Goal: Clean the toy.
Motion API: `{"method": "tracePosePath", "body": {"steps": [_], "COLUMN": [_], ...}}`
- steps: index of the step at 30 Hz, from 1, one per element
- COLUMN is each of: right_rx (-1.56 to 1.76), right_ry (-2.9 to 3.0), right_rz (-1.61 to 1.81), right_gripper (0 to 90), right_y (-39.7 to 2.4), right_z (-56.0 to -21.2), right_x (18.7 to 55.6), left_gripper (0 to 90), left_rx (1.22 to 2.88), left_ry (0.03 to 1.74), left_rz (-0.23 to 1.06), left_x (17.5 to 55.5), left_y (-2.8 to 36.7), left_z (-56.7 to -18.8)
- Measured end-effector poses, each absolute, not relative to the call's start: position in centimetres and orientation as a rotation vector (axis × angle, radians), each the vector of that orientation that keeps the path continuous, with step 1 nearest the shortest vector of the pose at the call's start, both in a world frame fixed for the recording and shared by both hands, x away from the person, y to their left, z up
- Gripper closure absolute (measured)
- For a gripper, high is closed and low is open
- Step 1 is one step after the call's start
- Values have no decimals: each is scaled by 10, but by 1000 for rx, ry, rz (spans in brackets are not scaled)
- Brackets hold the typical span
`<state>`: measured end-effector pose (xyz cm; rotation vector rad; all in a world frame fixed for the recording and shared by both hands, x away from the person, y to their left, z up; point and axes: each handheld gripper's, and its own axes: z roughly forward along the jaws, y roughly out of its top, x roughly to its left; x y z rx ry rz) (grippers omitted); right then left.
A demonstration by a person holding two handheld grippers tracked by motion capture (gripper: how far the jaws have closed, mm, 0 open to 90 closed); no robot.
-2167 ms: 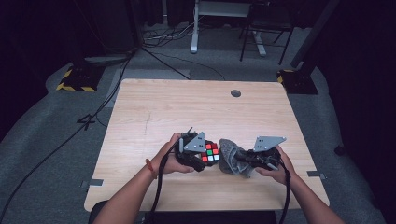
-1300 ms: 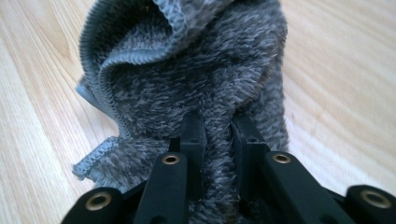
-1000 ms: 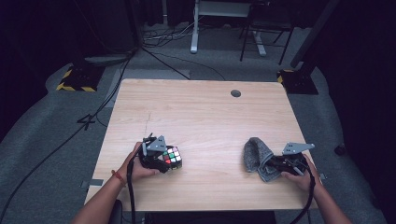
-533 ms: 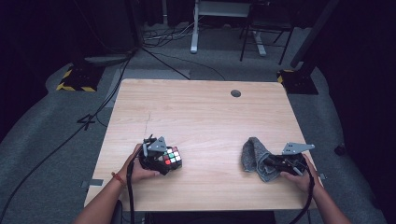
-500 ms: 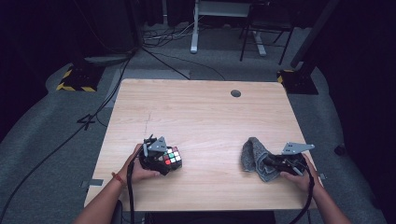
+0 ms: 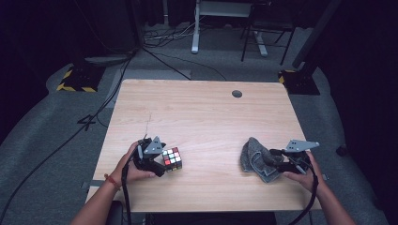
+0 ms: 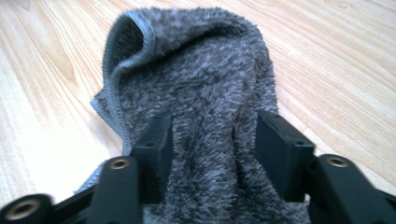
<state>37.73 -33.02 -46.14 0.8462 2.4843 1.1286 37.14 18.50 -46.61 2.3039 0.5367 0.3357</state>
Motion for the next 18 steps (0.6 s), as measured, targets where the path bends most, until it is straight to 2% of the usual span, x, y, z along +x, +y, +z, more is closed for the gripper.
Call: {"method": "tracePosePath", "body": {"steps": [7, 13, 18], "right_rx": [848, 816, 834], "right_ry": [2454, 2455, 2427], "right_rz": [1078, 1019, 1004], "right_gripper": [324, 315, 302], "right_y": [-331, -339, -349], "right_z": [-452, -449, -448], "right_x": [372, 362, 354], "left_gripper": [162, 166, 176], "left_rx": [2286, 2290, 2274], "left_ry": [554, 600, 659], "left_rz": [374, 485, 503], "left_x": [359, 351, 347], "left_y": [199, 210, 224], "left_z": [-460, -459, -462]}}
